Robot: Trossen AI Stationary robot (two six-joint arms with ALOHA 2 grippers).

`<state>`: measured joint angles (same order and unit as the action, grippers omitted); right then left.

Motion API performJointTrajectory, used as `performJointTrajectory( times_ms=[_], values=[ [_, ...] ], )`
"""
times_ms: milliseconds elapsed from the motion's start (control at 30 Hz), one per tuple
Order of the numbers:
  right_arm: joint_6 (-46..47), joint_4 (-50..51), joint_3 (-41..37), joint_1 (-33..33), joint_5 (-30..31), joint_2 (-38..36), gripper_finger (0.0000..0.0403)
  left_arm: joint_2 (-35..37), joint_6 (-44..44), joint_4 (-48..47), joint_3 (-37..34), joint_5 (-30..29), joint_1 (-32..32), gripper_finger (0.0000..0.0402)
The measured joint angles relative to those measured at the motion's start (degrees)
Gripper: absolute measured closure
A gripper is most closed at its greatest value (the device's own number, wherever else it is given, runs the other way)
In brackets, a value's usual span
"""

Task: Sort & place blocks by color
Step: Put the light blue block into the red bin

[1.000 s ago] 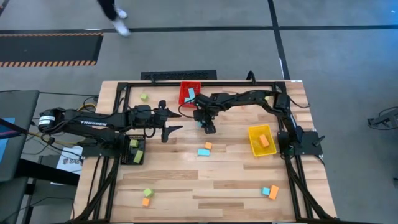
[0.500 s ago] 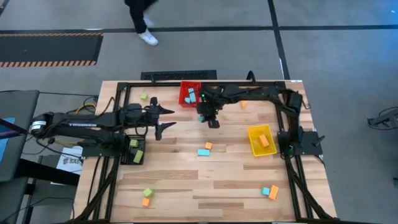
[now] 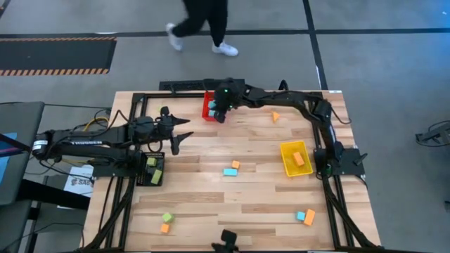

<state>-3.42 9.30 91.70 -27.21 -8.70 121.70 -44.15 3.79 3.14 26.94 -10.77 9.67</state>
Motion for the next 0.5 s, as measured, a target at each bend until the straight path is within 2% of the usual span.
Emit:
performJointTrajectory(
  times_ms=[267, 367, 500],
  values=[
    [4.72, 0.98, 5.41, -0.76, 1.10, 5.56, 0.0284, -0.03, 0.06, -0.69, 0.00, -0.08, -0.09, 0.0175],
    [4.54, 0.97, 6.14, -0.78, 1.09, 6.30, 0.0257, -0.03, 0.10, -1.32, 0.00, -0.08, -0.09, 0.0175],
    [4.50, 1.32, 6.22, -0.79, 1.10, 6.32, 0.0198, -0.03, 0.48, -1.45, 0.00, -0.10, -0.09, 0.0175]
  ],
)
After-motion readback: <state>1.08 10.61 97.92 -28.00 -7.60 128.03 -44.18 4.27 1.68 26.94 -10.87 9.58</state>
